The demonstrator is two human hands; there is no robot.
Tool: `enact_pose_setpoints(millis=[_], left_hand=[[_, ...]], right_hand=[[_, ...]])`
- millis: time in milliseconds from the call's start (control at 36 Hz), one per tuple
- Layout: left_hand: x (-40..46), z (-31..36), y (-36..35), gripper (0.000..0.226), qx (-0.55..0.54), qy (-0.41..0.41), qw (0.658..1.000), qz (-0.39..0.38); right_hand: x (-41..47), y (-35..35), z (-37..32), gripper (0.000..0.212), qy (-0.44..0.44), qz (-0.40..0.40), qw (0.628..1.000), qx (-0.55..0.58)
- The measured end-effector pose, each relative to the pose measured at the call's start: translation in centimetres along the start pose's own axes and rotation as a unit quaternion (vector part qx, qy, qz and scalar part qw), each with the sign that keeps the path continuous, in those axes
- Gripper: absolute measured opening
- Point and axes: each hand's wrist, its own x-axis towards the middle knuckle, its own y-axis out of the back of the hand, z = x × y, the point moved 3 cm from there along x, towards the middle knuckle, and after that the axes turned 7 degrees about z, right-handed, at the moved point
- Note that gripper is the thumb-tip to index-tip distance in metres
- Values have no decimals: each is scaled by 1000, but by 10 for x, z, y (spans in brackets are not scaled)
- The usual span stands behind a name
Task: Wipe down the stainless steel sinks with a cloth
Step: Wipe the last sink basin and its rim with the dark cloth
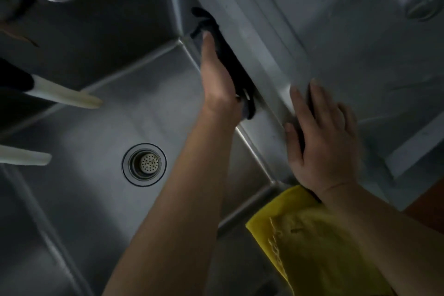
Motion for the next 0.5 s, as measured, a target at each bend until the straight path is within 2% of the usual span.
enact_pose_setpoints(millis=[111,194,361,500], left_hand=[[20,7,0,62,26,-57,998,15],[23,0,5,53,71,-102,992,28],[8,-35,12,42,94,-66,993,20],[-10,-43,10,42,155,-197,968,32]], right_hand=[[0,0,1,58,2,-8,1000,-8],[0,0,0,58,2,-11,1000,-5],[-1,2,0,58,6,-10,1000,6],[0,4,-2,56,1,6,1000,14]])
